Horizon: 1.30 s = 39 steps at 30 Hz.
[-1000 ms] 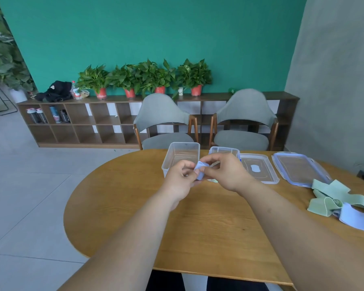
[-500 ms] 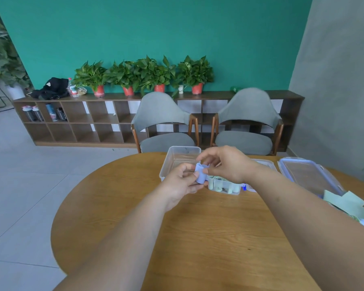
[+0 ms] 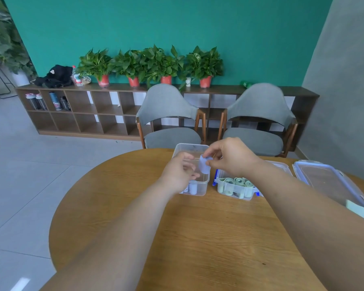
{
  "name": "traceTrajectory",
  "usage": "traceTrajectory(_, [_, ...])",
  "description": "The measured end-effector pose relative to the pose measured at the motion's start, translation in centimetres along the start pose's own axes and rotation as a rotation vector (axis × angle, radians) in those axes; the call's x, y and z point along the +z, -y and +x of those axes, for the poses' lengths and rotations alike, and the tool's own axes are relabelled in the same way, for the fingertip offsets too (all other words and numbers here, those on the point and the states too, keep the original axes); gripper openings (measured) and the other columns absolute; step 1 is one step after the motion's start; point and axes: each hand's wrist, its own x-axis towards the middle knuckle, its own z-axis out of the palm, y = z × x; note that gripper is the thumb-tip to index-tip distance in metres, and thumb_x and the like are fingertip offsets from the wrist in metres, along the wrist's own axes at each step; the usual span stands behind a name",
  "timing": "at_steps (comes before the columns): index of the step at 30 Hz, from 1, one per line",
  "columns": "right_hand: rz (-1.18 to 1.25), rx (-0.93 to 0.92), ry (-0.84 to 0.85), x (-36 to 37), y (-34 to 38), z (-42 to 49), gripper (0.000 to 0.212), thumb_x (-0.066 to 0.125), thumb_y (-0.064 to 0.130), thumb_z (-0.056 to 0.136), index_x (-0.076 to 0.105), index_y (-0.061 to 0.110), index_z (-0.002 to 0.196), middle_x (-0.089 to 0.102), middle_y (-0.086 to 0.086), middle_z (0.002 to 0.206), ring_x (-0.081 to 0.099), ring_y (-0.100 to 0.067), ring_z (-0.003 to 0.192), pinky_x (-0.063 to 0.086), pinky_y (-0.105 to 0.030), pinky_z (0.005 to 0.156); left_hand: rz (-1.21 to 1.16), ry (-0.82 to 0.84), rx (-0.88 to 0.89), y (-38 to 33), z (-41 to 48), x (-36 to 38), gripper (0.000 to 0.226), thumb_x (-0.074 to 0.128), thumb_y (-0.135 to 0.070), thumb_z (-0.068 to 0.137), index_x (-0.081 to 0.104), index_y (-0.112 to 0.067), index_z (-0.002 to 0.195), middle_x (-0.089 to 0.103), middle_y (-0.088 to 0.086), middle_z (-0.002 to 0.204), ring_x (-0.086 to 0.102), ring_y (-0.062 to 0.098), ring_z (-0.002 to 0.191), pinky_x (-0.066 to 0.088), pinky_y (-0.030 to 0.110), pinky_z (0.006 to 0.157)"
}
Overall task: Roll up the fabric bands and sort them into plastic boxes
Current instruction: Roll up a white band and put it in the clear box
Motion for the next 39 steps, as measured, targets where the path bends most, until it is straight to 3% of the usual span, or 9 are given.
traceTrajectory(3, [-0.063, 0.045, 0.010, 1.2, -0.5, 0.9, 0.014, 0.080, 0.021, 0.084, 0.081, 0.029, 0.096, 0.074, 0.016, 0.085, 0.068, 0.000, 0.077, 0.050, -0.012, 0.067, 0.364, -0.070, 0.146, 1.0, 0.5, -0.7, 0.040, 0.053, 0.002, 0.099, 0.060, -0.025, 0.127, 0.069, -0.009, 0.105, 0.071, 0.009, 0.093, 0.060, 0.031, 0.087])
traceTrajectory(8, [-0.128, 0.075, 0.056, 3.3, -1.2, 2.3, 0.017, 0.079, 0.020, 0.080, 0.078, 0.030, 0.094, 0.069, 0.017, 0.082, 0.064, 0.002, 0.077, 0.053, -0.018, 0.070, 0.714, 0.021, 0.281, 1.8, 0.7, -1.6, 0.039, 0.069, -0.019, 0.092, 0.055, -0.037, 0.123, 0.063, -0.019, 0.116, 0.052, 0.007, 0.117, 0.047, 0.030, 0.101])
traceTrajectory(12, [-0.194, 0.082, 0.091, 4.9, -1.2, 3.6, 0.018, 0.079, 0.020, 0.081, 0.075, 0.030, 0.095, 0.070, 0.013, 0.087, 0.064, -0.006, 0.084, 0.058, -0.027, 0.077, 0.906, 0.097, 0.353, 2.7, 0.9, -1.9, 0.041, 0.077, -0.035, 0.089, 0.060, -0.034, 0.126, 0.059, -0.014, 0.123, 0.046, 0.008, 0.119, 0.038, 0.029, 0.108])
traceTrajectory(16, [-0.263, 0.120, 0.140, 6.0, -1.3, 4.4, 0.018, 0.078, 0.022, 0.080, 0.072, 0.033, 0.093, 0.069, 0.012, 0.091, 0.062, -0.013, 0.093, 0.060, -0.036, 0.082, 0.987, 0.111, 0.394, 3.4, 1.5, -1.7, 0.038, 0.076, -0.040, 0.090, 0.064, -0.034, 0.126, 0.060, -0.014, 0.121, 0.045, 0.011, 0.120, 0.037, 0.033, 0.110])
traceTrajectory(19, [-0.297, 0.145, 0.185, 6.5, -1.6, 4.6, 0.015, 0.079, 0.023, 0.080, 0.073, 0.031, 0.091, 0.069, 0.013, 0.090, 0.065, -0.012, 0.090, 0.059, -0.033, 0.081, 1.049, 0.130, 0.450, 3.9, 1.8, -1.6, 0.032, 0.073, -0.039, 0.091, 0.068, -0.035, 0.121, 0.067, -0.015, 0.122, 0.047, 0.013, 0.121, 0.038, 0.034, 0.106])
traceTrajectory(24, [-0.290, 0.203, 0.242, 7.4, -2.2, 5.0, 0.015, 0.081, 0.019, 0.078, 0.074, 0.031, 0.082, 0.071, 0.014, 0.086, 0.066, -0.011, 0.088, 0.058, -0.029, 0.076, 1.128, 0.134, 0.492, 4.1, 2.3, -1.4, 0.035, 0.069, -0.036, 0.096, 0.069, -0.031, 0.131, 0.065, -0.014, 0.126, 0.047, 0.015, 0.123, 0.038, 0.034, 0.109])
traceTrajectory(33, [-0.213, 0.260, 0.455, 7.2, -2.7, 6.2, 0.015, 0.085, 0.020, 0.078, 0.080, 0.035, 0.079, 0.076, 0.013, 0.091, 0.070, -0.014, 0.092, 0.061, -0.037, 0.090, 1.275, 0.127, 0.489, 4.2, 3.0, -0.5, 0.025, 0.067, -0.029, 0.097, 0.073, -0.027, 0.121, 0.067, -0.009, 0.120, 0.051, 0.017, 0.119, 0.043, 0.037, 0.106])
traceTrajectory(39, [-0.253, 0.241, 0.428, 7.6, -2.7, 6.5, 0.019, 0.086, 0.018, 0.078, 0.079, 0.036, 0.076, 0.076, 0.013, 0.090, 0.070, -0.014, 0.092, 0.062, -0.036, 0.088, 1.299, 0.091, 0.485, 4.5, 3.2, -0.2, 0.018, 0.070, -0.026, 0.094, 0.074, -0.028, 0.111, 0.067, -0.009, 0.111, 0.053, 0.017, 0.112, 0.046, 0.036, 0.103])
